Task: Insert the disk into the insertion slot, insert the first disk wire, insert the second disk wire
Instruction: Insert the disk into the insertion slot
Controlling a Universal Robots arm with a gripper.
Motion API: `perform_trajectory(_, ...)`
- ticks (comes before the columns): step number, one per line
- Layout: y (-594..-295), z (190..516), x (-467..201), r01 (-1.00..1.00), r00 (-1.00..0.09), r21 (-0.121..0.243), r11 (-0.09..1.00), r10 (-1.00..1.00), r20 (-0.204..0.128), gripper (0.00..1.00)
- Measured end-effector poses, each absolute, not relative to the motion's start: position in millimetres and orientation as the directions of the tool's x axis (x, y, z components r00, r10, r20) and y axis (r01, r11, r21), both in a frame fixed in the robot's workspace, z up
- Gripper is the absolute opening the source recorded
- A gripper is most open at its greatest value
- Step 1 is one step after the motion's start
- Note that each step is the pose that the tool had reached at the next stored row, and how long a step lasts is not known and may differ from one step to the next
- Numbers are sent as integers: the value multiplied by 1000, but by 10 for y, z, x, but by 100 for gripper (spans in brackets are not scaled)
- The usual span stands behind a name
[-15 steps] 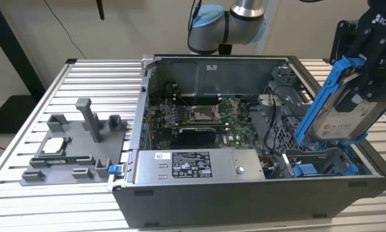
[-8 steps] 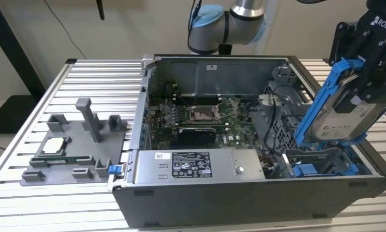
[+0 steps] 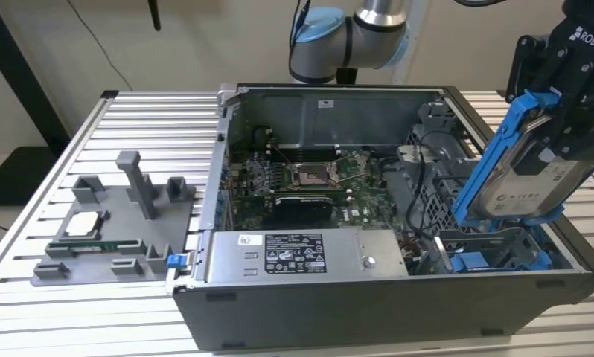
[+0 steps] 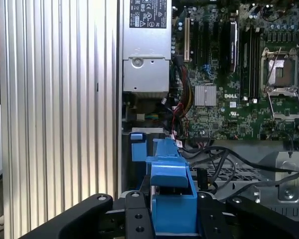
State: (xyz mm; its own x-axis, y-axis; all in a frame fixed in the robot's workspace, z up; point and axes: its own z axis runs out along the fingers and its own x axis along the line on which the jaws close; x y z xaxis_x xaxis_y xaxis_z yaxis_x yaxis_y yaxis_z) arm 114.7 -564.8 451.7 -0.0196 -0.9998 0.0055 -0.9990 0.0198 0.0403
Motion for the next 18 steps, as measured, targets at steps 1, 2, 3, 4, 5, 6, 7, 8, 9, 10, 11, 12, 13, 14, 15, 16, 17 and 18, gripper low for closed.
perform_trajectory(1, -5648, 4514, 1147, -999, -20, 40, 20, -1000, 5, 0)
perform_trajectory(2, -5649, 4511, 1147, -999, -20, 40, 20, -1000, 6, 0)
perform_trajectory(3, -5649, 4508, 1147, -999, -20, 40, 20, -1000, 6, 0)
perform_trajectory(4, -5649, 4508, 1147, -999, -20, 40, 20, -1000, 6, 0)
perform_trajectory(5, -5649, 4508, 1147, -999, -20, 40, 20, -1000, 6, 0)
perform_trajectory(6, -5649, 4508, 1147, -999, -20, 40, 21, -1000, 6, 0)
perform_trajectory(7, -5649, 4507, 1147, -999, -21, 40, 21, -1000, 6, 0)
perform_trajectory(8, -5649, 4507, 1147, -999, -21, 40, 21, -1000, 6, 0)
perform_trajectory(9, -5649, 4508, 1147, -999, -21, 40, 21, -1000, 6, 0)
perform_trajectory(10, -5649, 4507, 1147, -999, -21, 40, 21, -1000, 6, 0)
perform_trajectory(11, -5649, 4507, 1146, -999, -21, 40, 21, -1000, 6, 0)
perform_trajectory(12, -5649, 4507, 1146, -999, -21, 40, 21, -1000, 6, 0)
perform_trajectory(13, -5649, 4507, 1146, -999, -21, 40, 21, -1000, 6, 0)
perform_trajectory(14, -5649, 4507, 1146, -999, -21, 40, 21, -1000, 6, 0)
perform_trajectory(15, -5648, 4505, 1146, -999, -21, 40, 21, -1000, 6, 0)
perform_trajectory(16, -5648, 4501, 1146, -999, -21, 40, 21, -1000, 6, 0)
perform_trajectory(17, -5648, 4495, 1146, -999, -21, 40, 21, -1000, 6, 0)
perform_trajectory(18, -5648, 4486, 1146, -999, -21, 40, 21, -1000, 6, 0)
